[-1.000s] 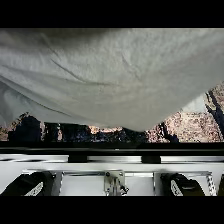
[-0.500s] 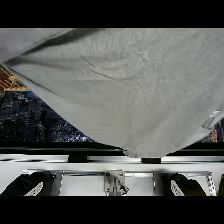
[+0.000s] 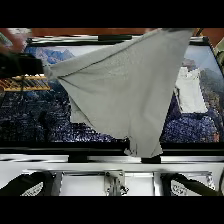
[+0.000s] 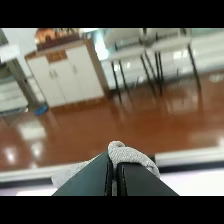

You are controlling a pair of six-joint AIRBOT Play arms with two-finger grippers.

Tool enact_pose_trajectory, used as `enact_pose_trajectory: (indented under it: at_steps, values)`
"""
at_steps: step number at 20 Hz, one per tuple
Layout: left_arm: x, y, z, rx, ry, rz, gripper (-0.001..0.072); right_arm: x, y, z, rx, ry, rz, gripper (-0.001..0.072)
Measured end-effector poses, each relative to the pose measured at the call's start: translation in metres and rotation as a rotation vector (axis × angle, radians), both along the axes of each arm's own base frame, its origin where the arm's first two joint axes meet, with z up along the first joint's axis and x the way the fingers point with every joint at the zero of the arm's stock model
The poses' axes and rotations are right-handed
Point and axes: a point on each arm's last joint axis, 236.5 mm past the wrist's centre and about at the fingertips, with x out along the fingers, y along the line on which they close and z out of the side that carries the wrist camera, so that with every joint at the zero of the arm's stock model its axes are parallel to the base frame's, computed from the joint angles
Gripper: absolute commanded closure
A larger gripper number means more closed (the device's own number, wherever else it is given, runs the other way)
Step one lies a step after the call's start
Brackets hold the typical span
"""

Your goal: Fold the shirts.

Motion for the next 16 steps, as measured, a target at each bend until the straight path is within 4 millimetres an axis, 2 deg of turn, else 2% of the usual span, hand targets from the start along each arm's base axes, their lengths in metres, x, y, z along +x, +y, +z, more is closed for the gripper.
enact_pose_trajectory:
  at_steps: [3, 6, 7, 8, 9, 10, 12, 13, 14, 16]
  values:
    - [0.051, -0.002, -0.047, 0.009, 0.037, 0.03, 0.0671, 0.055, 0.01, -0.08, 0.092, 0.15, 0.03, 0.064]
    - [0.082, 0.01, -0.107, 0.0, 0.143, 0.091, 0.067, 0.085, 0.031, -0.161, 0.153, 0.328, 0.075, 0.0637]
    - [0.088, 0.011, -0.124, -0.014, 0.18, 0.105, 0.0667, 0.089, 0.039, -0.183, 0.172, 0.383, 0.09, 0.0532]
    - [0.091, 0.011, -0.143, -0.033, 0.229, 0.117, 0.0544, 0.091, 0.046, -0.205, 0.189, 0.44, 0.106, 0.0277]
    - [0.09, 0.008, -0.158, -0.055, 0.275, 0.122, 0.0149, 0.091, 0.053, -0.221, 0.203, 0.488, 0.12, 0.0157]
    - [0.09, 0.005, -0.168, -0.077, 0.308, 0.123, 0.0025, 0.089, 0.058, -0.232, 0.209, 0.523, 0.131, 0.0157]
    - [0.082, 0.004, -0.182, -0.088, 0.385, 0.114, 0.0031, 0.082, 0.06, -0.24, 0.218, 0.576, 0.149, 0.0157]
    - [0.078, 0.01, -0.184, -0.072, 0.415, 0.107, 0.0031, 0.075, 0.055, -0.238, 0.206, 0.596, 0.152, 0.0157]
    - [0.071, 0.021, -0.187, -0.048, 0.458, 0.104, 0.0031, 0.068, 0.046, -0.233, 0.18, 0.605, 0.146, 0.0157]
    - [0.053, 0.048, -0.192, -0.016, 0.557, 0.108, 0.0039, 0.044, 0.014, -0.232, 0.09, 0.674, 0.111, 0.0157]
